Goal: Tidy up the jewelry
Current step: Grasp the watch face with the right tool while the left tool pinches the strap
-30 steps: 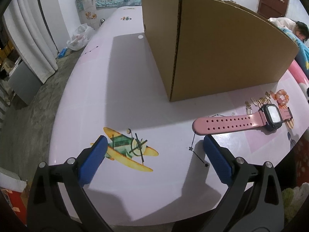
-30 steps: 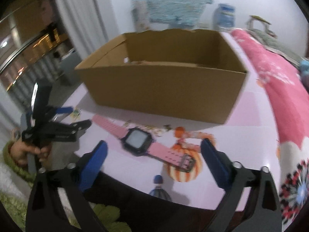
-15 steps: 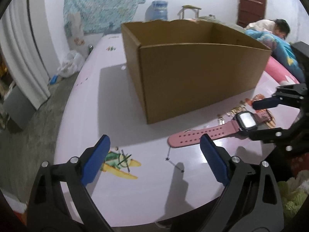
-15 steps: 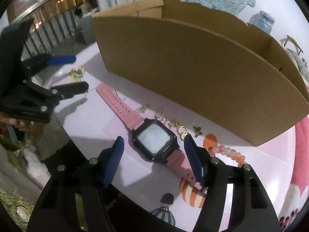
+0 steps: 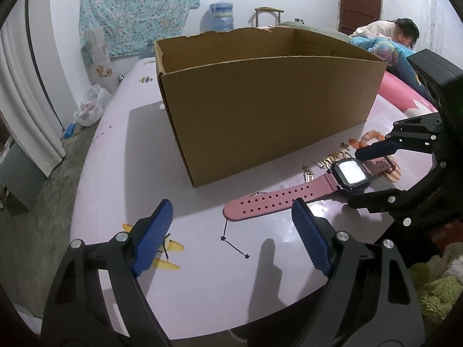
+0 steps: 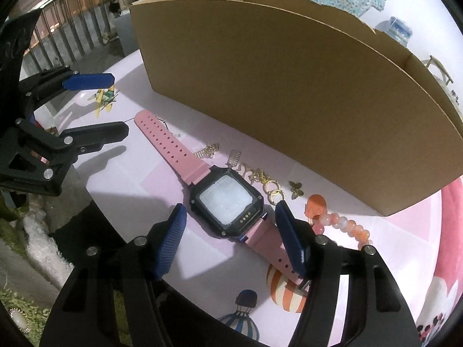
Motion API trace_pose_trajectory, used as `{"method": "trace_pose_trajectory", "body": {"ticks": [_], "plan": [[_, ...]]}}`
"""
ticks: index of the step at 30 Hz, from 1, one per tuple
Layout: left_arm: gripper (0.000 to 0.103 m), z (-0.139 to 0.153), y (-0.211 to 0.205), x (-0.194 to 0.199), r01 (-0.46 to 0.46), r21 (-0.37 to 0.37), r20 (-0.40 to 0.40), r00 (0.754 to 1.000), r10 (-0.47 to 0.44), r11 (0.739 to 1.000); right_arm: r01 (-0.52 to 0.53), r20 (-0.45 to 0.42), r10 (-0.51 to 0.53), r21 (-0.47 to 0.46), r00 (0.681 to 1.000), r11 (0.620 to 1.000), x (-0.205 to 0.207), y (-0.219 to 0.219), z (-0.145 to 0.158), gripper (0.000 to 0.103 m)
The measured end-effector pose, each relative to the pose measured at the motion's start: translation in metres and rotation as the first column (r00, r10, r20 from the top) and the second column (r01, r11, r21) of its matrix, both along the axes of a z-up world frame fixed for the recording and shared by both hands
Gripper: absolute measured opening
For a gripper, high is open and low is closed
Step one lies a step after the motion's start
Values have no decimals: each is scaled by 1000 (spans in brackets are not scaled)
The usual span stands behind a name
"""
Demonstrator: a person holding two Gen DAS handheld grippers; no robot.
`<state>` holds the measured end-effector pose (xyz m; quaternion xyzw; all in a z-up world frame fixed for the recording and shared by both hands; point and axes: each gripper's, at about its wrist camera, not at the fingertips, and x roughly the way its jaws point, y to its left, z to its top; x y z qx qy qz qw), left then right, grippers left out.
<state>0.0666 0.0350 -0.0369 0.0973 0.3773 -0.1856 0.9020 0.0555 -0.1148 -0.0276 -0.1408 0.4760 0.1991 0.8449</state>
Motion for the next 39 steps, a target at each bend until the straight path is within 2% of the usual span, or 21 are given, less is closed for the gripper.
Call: {"method": "trace_pose_trajectory", "body": {"ticks": [9,20,30,39], "plan": [[79,0,-1,-1,-5,1,0,1000,5,1000,-2,-14,2,21,1000,1000,2,-8,0,54],[79,2,-7,-6,25,25,22,999,-25,999,-20,-53,22,53,998,998,9,-8,-1,52],[75,-1,-21,-23,106,109,63,992,-113,988,-47,-152,72,162,986,986,26,-22,2,51],[71,-9,-27,-31,141,127,45,988,-147,982,-53,-218,105,233,970,971,43,-32,3,51]]}}
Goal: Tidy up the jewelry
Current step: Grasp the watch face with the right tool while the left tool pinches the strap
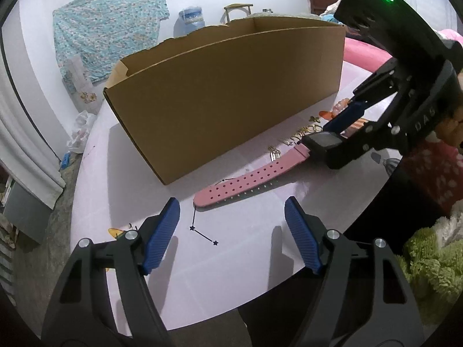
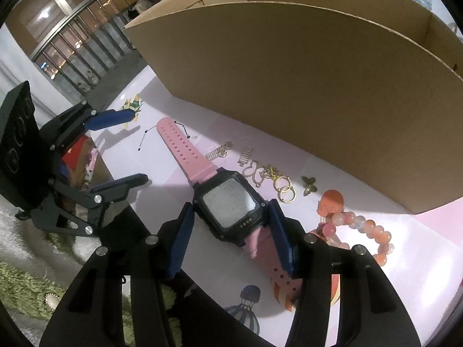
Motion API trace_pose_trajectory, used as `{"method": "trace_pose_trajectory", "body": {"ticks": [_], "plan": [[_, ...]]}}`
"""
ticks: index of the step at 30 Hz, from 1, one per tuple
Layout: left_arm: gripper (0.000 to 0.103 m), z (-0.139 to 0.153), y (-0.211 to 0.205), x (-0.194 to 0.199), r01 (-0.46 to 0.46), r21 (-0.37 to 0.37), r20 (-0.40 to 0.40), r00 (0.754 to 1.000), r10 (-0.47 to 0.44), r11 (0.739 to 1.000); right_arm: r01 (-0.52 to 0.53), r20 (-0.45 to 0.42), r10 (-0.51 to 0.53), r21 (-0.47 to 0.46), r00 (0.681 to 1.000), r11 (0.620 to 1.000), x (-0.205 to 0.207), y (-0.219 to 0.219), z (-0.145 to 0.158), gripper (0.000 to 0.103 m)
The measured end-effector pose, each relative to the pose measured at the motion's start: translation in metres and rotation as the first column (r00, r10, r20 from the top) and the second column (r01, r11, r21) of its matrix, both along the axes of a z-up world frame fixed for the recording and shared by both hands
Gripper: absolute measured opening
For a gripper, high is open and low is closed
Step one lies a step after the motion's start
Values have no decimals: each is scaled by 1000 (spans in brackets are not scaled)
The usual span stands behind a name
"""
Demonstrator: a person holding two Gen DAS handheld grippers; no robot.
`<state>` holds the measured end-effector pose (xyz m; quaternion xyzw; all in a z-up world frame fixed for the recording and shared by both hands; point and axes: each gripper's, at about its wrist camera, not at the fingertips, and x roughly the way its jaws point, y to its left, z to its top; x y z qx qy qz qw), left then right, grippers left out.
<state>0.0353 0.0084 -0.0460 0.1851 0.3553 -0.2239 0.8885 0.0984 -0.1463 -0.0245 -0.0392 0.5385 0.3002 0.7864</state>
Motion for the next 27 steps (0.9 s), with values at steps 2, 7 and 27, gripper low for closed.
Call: {"method": "trace_pose_trajectory", "body": {"ticks": [2,7,27], "plan": [[70,-1,0,-1,6,8,2,1000,-6,1000,-4,-16,4,13,1000,1000,4,9,2,51],[64,-5,-7,-4,38,52,22,999,-39,998,-14,-60,18,53,998,998,7,4,0,51],[19,-11,-31,2,113,67,-4,994,-113,991,-70,-148,95,165,984,984,17,11,-4,51]]}}
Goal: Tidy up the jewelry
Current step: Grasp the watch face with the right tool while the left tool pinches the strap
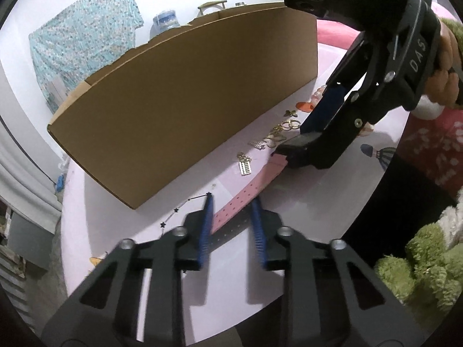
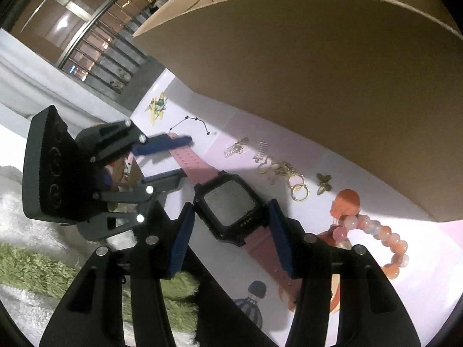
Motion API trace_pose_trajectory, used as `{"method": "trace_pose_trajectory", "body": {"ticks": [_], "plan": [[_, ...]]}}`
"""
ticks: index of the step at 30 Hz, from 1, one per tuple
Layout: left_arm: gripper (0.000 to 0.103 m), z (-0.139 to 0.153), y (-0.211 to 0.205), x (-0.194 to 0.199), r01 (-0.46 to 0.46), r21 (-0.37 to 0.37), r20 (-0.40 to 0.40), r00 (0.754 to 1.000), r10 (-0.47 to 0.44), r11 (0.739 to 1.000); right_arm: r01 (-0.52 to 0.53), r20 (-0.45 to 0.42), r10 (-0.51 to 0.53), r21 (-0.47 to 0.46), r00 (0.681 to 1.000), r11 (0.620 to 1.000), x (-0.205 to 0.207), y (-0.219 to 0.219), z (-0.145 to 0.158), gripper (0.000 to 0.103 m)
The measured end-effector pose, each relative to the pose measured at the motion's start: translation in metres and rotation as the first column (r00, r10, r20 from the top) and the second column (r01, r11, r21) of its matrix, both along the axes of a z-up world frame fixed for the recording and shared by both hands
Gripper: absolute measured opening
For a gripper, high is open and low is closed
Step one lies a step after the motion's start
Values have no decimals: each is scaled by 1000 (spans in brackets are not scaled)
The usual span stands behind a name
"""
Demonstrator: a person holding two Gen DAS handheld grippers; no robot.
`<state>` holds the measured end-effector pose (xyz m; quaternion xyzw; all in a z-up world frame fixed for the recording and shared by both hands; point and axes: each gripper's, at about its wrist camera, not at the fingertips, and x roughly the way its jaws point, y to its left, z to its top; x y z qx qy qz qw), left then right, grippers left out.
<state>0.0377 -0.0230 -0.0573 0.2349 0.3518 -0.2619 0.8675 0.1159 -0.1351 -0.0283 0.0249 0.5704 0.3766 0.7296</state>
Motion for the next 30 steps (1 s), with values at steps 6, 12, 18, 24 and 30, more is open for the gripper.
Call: {"method": "trace_pose_trajectory", "body": {"ticks": [6,12,18,24,30], "plan": [[11,3,5,5,-18,-57,-81,997,13,998,44,48,-43,-21,998,999,-13,-4,2,52],[10,7,9,15,-48,-98,-140,990,34,994,75,154,-59,-99,986,992,-41,-3,8,57],[9,6,9,18,-55,-116,-172,984,34,992,115,270,-53,-219,961,969,-62,-4,11,57],[9,6,12,24,-64,-134,-208,978,35,989,159,368,-25,-340,929,927,-71,5,6,50],[9,7,16,30,-68,-149,-227,973,33,987,189,407,-17,-387,913,903,-72,8,2,39]]}}
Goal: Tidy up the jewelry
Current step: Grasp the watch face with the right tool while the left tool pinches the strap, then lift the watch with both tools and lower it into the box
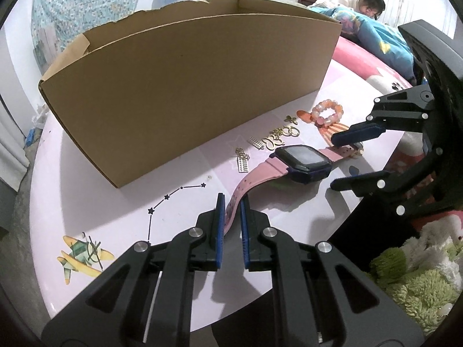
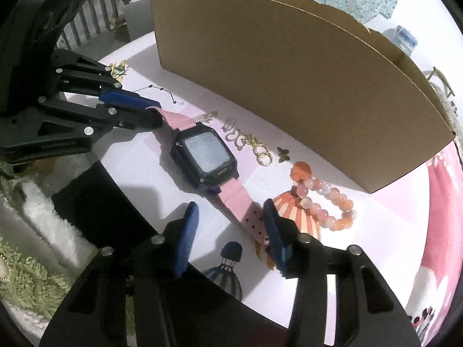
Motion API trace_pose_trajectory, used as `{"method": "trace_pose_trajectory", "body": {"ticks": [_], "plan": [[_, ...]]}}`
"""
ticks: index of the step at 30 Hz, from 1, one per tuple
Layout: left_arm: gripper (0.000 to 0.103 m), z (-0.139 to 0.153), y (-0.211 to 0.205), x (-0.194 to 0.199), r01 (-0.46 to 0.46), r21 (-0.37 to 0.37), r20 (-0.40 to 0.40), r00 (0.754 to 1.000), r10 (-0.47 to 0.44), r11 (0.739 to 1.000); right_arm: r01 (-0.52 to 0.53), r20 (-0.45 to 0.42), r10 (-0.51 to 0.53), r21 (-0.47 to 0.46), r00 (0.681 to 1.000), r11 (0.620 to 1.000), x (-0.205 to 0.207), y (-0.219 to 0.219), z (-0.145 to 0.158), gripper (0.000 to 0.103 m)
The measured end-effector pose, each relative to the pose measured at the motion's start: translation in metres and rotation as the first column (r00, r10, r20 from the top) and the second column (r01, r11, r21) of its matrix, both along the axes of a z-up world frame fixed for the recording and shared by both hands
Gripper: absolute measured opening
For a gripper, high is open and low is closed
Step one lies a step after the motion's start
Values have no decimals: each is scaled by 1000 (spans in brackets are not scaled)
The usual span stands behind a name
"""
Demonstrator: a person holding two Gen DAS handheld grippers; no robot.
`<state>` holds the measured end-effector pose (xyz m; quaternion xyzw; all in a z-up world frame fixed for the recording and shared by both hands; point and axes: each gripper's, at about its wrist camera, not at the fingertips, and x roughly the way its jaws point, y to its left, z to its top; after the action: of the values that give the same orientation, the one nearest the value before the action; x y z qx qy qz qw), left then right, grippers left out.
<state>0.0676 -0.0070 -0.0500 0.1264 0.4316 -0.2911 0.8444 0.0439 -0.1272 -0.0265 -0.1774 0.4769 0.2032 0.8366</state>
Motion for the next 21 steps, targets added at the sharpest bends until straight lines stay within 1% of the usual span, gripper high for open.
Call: {"method": "trace_pose_trajectory", "body": {"ticks": [2,3,5,7,11,15,21], "plan": [[9,0,0,0,-3,-1,-1,1000,3,1000,21,9,-21,-2,1000,1000,1,-3,2,31],[9,0,0,0,-3,-1,-1,1000,3,1000,34,11,-34,-1,999,999,2,-3,2,25],[9,-1,1,-1,-5,-3,1,1000,5,1000,60,15,-60,2,998,998,4,-6,2,20],[9,-1,1,-2,-5,0,9,1000,5,1000,84,31,-84,3,996,996,3,-7,4,12],[9,1,0,-4,-4,10,15,1000,4,1000,131,66,-131,8,989,991,-2,-9,15,7],[6,6,5,-4,-7,-7,-12,1000,7,1000,171,73,-174,42,982,984,-6,-13,23,6],[6,5,3,-4,-24,-4,-21,999,24,1000,206,70,-210,67,975,976,-1,-9,16,6]]}}
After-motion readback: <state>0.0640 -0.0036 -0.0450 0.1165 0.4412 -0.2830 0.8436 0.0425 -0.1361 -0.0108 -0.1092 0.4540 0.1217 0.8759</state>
